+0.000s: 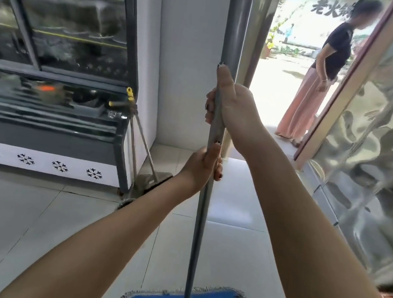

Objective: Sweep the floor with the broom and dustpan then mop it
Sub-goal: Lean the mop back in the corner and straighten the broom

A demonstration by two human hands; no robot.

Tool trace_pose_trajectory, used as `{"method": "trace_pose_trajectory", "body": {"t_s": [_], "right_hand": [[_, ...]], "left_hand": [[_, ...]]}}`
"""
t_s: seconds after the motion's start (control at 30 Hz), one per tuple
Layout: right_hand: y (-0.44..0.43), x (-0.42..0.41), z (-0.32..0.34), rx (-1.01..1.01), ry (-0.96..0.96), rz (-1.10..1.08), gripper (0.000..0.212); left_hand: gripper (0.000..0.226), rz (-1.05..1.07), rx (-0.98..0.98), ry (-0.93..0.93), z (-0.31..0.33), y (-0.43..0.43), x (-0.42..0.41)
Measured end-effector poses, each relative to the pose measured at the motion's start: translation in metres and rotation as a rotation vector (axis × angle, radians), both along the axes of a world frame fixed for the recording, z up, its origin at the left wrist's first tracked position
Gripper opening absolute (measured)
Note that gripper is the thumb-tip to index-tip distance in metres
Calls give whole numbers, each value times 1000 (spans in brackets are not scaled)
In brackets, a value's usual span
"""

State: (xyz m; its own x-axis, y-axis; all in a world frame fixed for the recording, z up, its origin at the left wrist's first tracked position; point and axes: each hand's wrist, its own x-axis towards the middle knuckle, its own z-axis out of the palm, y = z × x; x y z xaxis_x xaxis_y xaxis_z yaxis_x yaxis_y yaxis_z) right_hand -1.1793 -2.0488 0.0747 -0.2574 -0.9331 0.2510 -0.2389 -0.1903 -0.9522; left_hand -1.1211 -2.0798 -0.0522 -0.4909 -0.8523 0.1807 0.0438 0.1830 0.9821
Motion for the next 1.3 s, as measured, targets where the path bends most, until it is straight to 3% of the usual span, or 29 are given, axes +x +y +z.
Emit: {"method": "trace_pose_trajectory", "body": {"t_s": [0.17,0.37,0.87,1.3], "right_hand": [[-65,-33,10,-11,10,-94,50],[-137,-70,14,-41,85,-165,51],[-381,-202,22,-43,45,-92,54],[-571,-262,69,-107,65,-91,56]], "left_hand": [[52,-64,3,-51,12,-67,-33],[38,-88,-3,-44,19,-141,-69],[44,-59,-46,-89,26,-382,-191],[51,31,-24,56,69,-571,-267]]}}
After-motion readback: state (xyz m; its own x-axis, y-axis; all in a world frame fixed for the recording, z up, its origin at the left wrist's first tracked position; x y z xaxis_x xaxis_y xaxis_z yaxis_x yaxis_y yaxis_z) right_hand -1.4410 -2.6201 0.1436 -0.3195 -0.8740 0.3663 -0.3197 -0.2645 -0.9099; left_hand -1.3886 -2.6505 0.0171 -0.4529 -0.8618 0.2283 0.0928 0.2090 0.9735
